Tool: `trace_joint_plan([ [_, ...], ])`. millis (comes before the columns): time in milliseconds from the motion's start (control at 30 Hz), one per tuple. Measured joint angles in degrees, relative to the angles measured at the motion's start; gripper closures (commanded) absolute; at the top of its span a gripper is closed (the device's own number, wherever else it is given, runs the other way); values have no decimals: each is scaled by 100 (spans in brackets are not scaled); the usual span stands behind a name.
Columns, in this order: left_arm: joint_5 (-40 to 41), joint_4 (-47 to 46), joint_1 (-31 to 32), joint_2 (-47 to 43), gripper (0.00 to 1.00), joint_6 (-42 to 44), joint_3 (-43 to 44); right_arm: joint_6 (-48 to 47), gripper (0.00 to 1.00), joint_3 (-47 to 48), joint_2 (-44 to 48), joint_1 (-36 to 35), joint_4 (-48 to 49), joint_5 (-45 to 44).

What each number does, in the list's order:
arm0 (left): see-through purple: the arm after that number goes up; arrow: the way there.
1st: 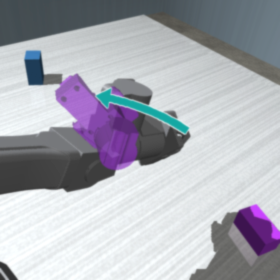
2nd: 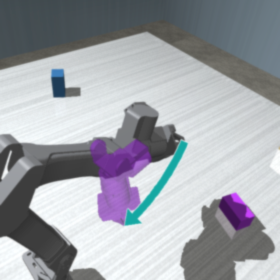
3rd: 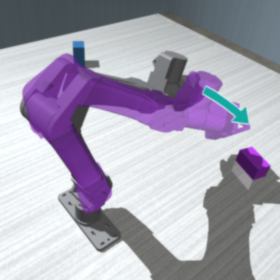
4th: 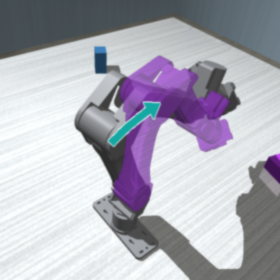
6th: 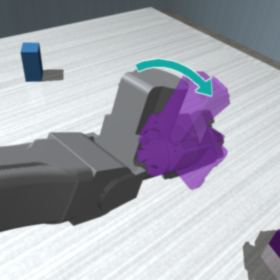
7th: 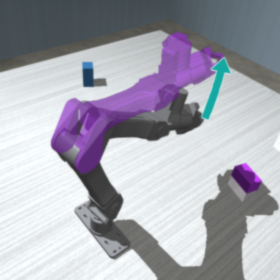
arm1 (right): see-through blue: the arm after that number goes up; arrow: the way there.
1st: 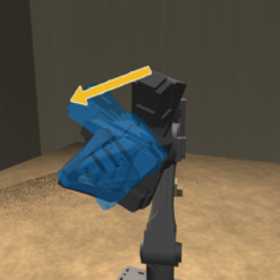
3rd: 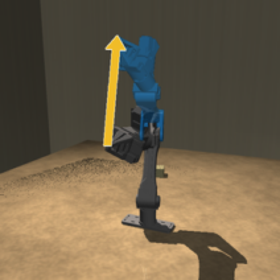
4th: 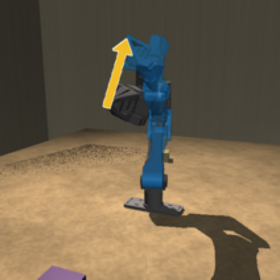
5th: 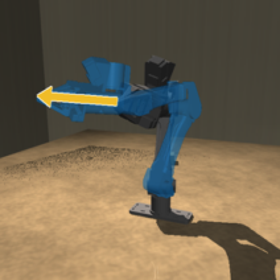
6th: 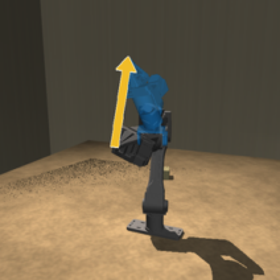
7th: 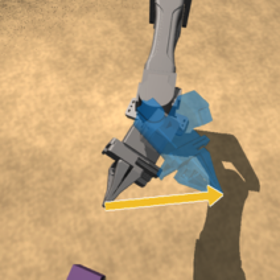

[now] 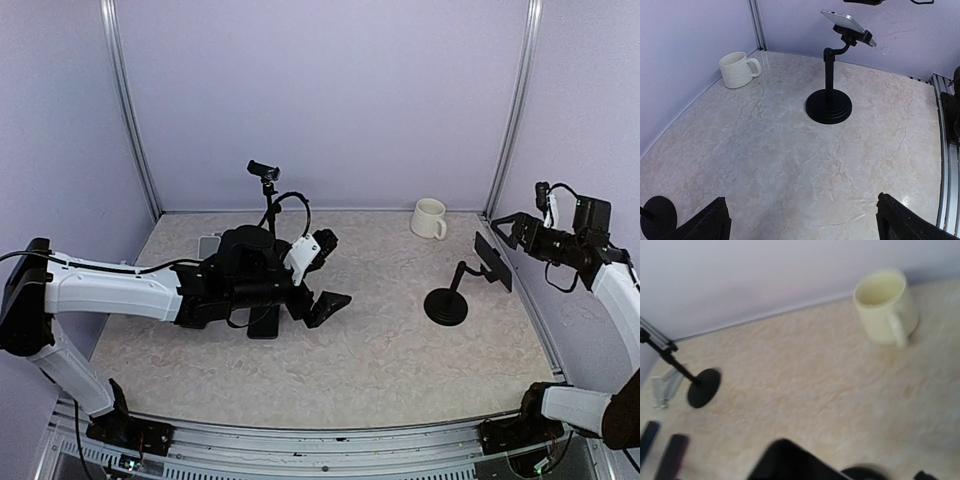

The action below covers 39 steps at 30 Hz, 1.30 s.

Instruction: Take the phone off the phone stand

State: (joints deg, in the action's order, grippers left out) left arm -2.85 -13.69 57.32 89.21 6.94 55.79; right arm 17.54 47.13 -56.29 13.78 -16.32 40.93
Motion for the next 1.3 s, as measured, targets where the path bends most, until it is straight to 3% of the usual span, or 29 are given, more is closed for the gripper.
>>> trace_joint_plan([
  [133, 4, -22, 0, 22, 1, 11, 31, -365, 0, 474, 313, -284, -509, -669],
  [400, 4, -197, -87, 26, 1, -24, 31, -664, 0, 560, 903, -1078, -1239, -1917],
  [667, 7, -396, -221, 26, 1, -166, 28, -719, 0, 610, 841, -2455, -1777, -3399],
  [967, 164, -479, -291, 26, 1, -341, 13, -450, 3, 656, 103, -4232, -1985, -5589],
  [1300, 415, -468, -304, -9, 1, -380, -15, -282, 9, 719, -857, -4944, -2076, -7855],
])
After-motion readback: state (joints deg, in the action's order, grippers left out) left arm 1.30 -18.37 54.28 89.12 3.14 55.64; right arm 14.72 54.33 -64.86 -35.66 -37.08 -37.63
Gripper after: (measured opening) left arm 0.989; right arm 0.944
